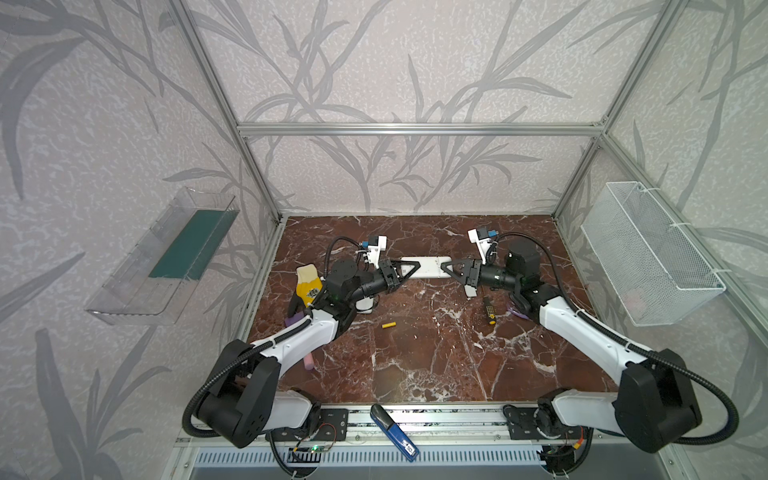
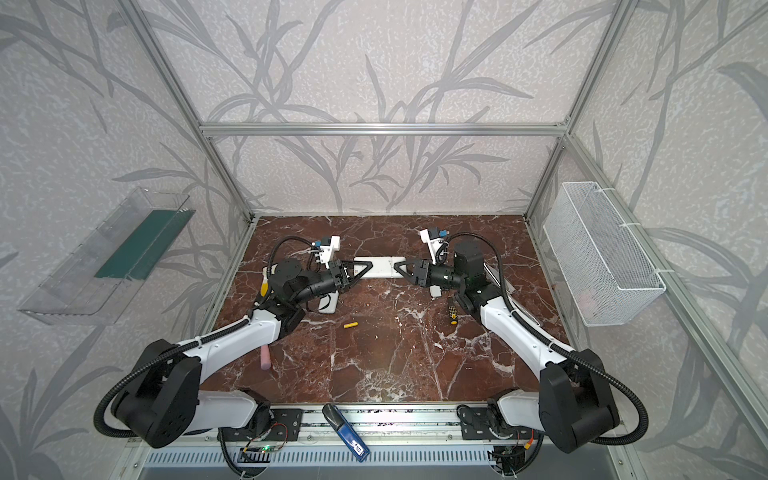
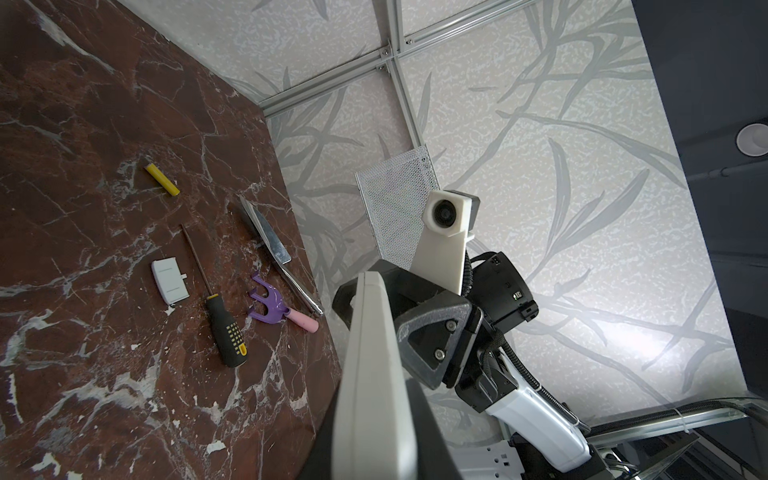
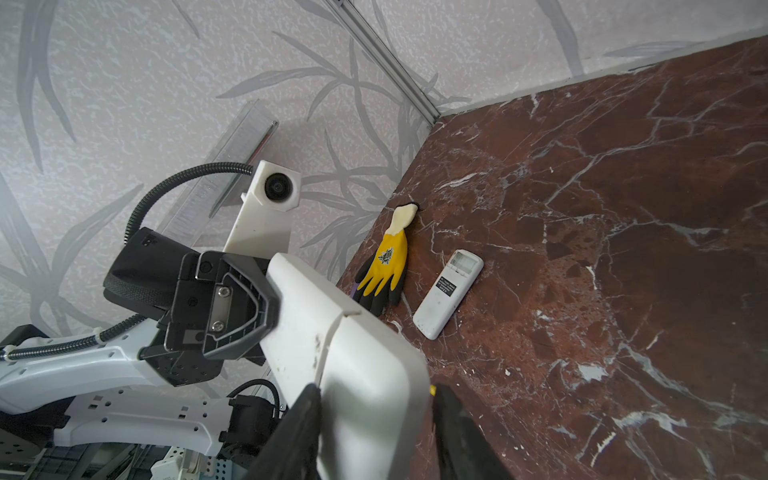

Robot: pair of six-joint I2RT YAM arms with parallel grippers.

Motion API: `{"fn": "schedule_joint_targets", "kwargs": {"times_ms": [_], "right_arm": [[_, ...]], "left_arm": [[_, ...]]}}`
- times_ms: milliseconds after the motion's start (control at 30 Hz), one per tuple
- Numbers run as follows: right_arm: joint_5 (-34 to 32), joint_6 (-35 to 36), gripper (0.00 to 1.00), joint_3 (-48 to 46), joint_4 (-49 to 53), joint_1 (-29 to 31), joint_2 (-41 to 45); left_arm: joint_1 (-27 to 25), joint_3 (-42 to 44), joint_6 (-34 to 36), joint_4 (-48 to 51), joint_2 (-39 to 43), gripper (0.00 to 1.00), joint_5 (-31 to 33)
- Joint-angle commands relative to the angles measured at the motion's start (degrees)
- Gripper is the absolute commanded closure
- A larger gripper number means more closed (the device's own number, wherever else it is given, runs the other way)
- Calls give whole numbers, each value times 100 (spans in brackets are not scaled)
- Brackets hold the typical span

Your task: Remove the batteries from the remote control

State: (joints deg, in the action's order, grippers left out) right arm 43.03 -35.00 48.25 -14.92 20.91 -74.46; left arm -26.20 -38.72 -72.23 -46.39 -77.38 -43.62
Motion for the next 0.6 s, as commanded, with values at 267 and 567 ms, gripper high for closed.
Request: {"fn": "schedule_joint_targets", "kwargs": {"times_ms": [267,567], "right_arm": [[-519,416,70,124,830,32,74],[-389,389,80,158,731,61,-32]], "left_arm": [[-35,-57,-286,-769,-158,100,-130],[-30,-56,-505,-1036,-356,100,-102]]}}
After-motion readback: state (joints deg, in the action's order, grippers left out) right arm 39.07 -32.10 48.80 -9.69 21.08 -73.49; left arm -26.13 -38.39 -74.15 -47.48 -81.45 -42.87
